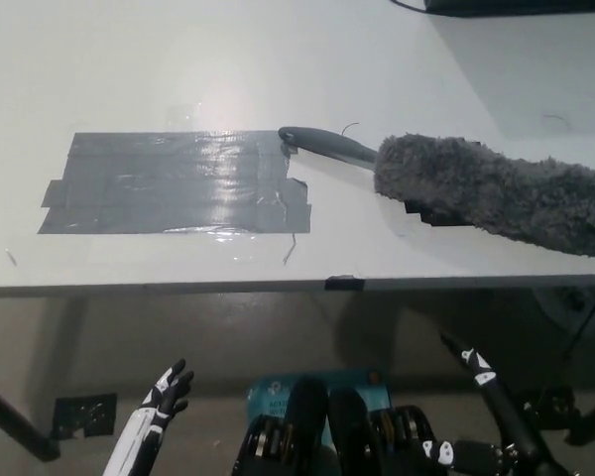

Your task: A person hands a grey duster to the robot and the robot grabs it with its right hand and places it on the black marked spot infron tof it on the desk

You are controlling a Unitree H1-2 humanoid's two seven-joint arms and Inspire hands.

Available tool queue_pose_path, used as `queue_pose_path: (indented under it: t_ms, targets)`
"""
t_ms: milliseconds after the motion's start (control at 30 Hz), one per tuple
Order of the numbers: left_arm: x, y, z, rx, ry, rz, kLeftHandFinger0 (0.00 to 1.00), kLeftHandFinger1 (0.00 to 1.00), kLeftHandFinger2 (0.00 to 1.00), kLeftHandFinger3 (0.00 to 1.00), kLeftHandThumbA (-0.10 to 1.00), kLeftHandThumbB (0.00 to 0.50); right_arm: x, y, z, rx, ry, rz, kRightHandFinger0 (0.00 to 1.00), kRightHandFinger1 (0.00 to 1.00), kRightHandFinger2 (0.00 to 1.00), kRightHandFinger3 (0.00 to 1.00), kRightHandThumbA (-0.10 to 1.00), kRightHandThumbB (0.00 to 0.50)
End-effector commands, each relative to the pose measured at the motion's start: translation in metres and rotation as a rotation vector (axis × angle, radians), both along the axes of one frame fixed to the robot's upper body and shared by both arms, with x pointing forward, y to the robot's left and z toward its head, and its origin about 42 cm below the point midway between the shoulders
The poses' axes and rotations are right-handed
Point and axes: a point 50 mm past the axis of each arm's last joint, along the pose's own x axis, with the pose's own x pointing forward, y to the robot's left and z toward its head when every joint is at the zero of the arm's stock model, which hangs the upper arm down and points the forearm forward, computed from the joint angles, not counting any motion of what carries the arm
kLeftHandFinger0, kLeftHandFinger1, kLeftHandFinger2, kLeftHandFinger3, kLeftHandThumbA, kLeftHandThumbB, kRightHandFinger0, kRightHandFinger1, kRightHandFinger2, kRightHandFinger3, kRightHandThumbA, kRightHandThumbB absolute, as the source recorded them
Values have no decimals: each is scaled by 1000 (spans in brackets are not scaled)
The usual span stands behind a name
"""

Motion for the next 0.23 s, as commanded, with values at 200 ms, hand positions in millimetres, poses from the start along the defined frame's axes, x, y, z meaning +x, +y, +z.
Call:
queue_pose_path:
  t_ms: [200]
  targets:
    - [18, -3, 22, -12, -107, -30, 1000, 1000, 1000, 1000, 999, 158, 21, -1, 12, -36, -221, -23, 1000, 1000, 1000, 1000, 1000, 296]
